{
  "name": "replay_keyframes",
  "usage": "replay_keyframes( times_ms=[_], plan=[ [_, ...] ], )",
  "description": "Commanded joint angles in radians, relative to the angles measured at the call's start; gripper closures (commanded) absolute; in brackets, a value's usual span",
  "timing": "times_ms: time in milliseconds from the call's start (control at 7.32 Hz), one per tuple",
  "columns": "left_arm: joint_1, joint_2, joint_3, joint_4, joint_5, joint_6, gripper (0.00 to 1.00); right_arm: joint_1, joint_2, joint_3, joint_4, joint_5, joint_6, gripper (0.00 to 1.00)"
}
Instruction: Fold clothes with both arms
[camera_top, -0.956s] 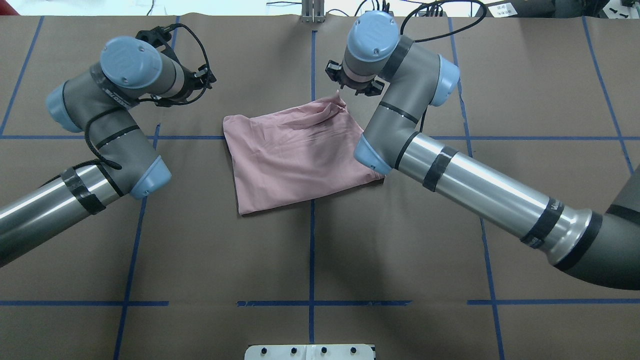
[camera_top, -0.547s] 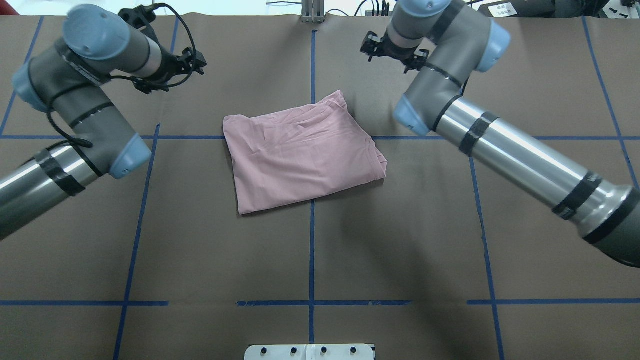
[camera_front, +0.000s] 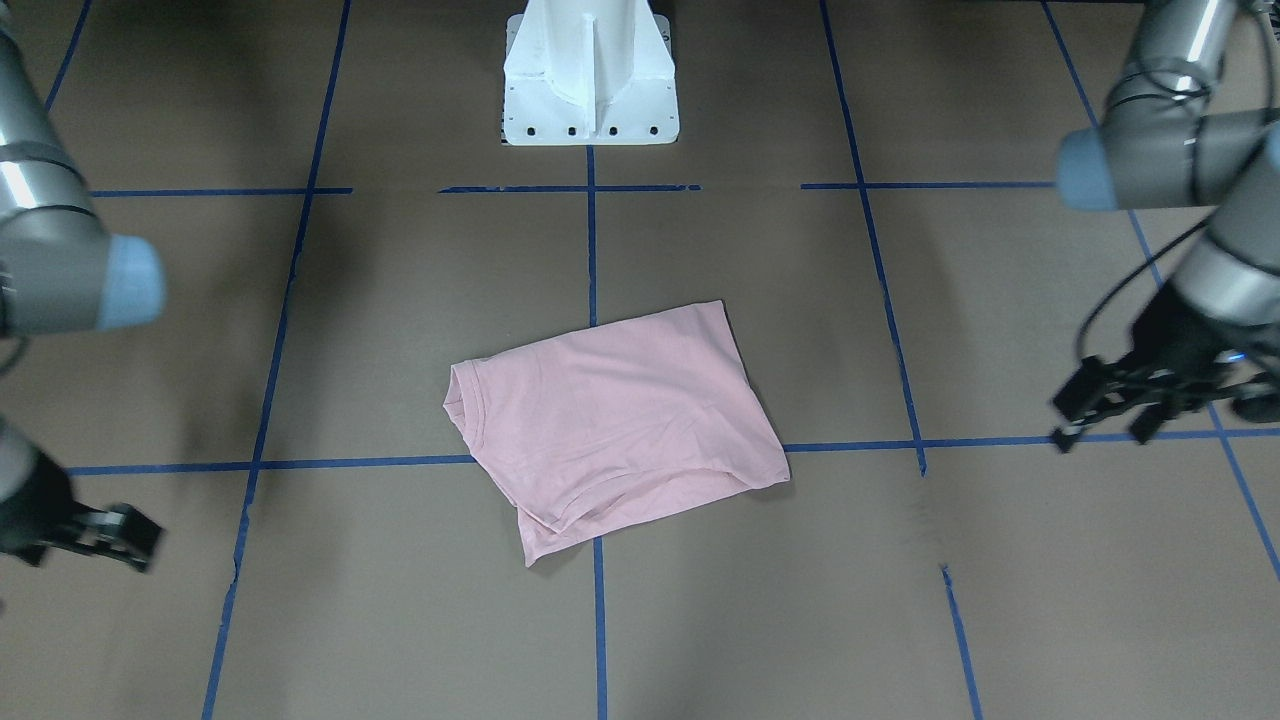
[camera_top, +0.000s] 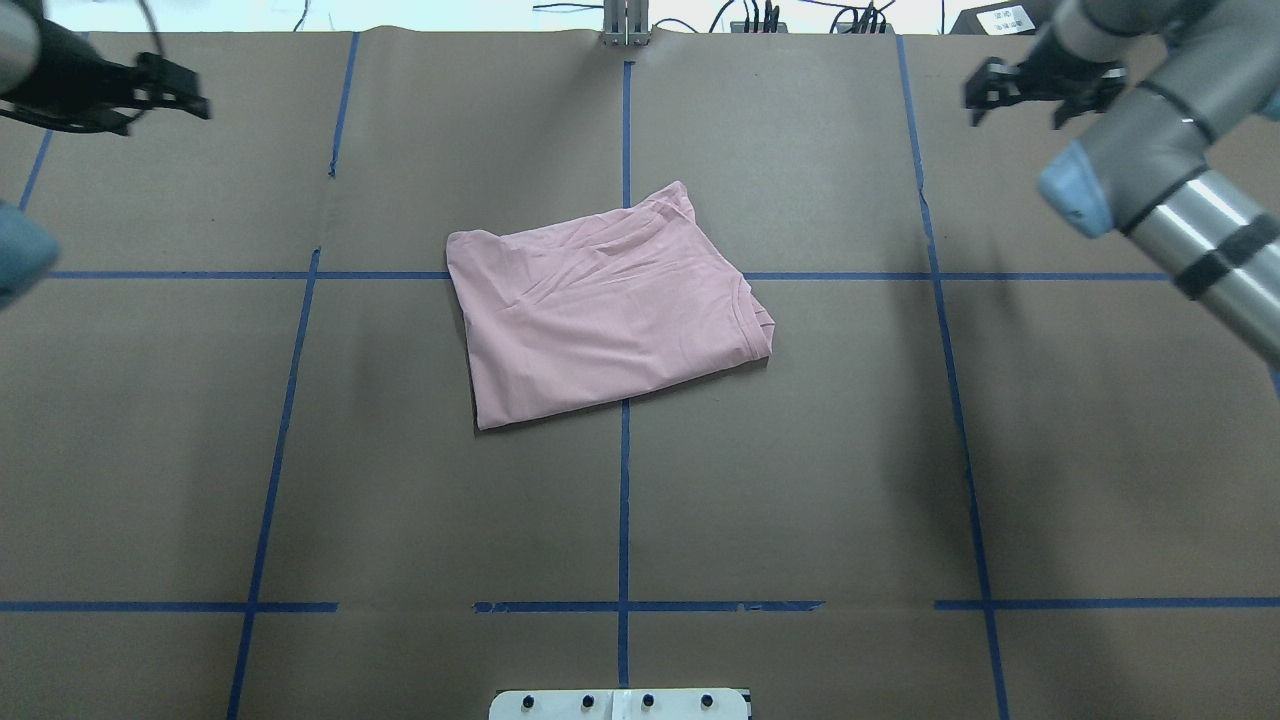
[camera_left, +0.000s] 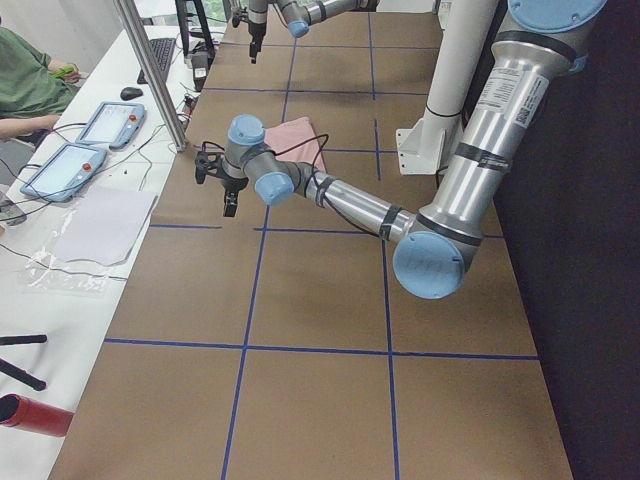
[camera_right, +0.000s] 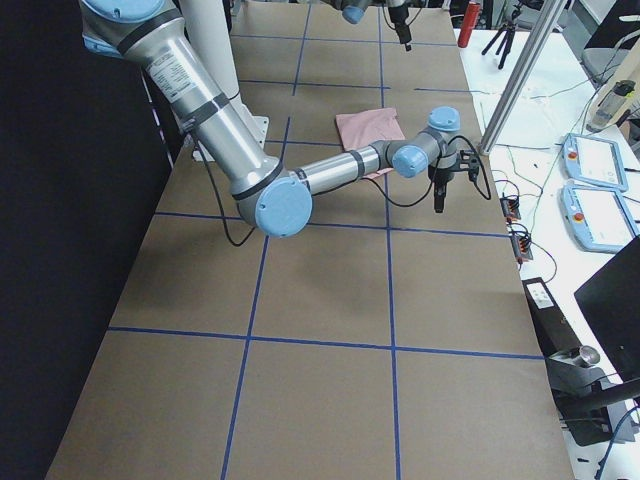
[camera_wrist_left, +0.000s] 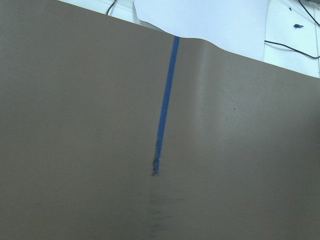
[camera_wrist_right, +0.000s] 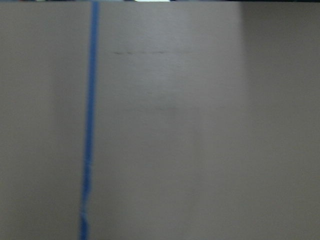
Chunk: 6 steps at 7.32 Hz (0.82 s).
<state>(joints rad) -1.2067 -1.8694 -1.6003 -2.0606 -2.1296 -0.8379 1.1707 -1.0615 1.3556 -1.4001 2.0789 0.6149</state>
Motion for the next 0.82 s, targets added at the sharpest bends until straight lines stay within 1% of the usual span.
replay_keyframes(
  times_ms=[0,137,273,410,547,683],
  plan=[
    [-0.198,0.108,-0.010,0.131,-0.056,0.503,0.00,0.210,-0.179,0.062,-0.106,0.132,-0.448,0.00],
    [-0.262,0.134,-0.010,0.223,-0.068,0.760,0.00,0.292,-0.275,0.068,-0.105,0.229,-0.572,0.00],
    [-0.324,0.147,-0.003,0.317,-0.091,0.960,0.00,0.355,-0.369,0.082,-0.100,0.283,-0.703,0.00],
    [-0.376,0.159,0.014,0.361,-0.117,1.056,0.00,0.383,-0.406,0.094,-0.097,0.317,-0.742,0.00],
    [-0.381,0.233,0.010,0.328,-0.183,1.059,0.00,0.383,-0.413,0.093,-0.093,0.311,-0.735,0.00],
    [-0.375,0.237,0.063,0.241,-0.190,1.027,0.00,0.383,-0.422,0.082,-0.094,0.303,-0.735,0.00]
  ],
)
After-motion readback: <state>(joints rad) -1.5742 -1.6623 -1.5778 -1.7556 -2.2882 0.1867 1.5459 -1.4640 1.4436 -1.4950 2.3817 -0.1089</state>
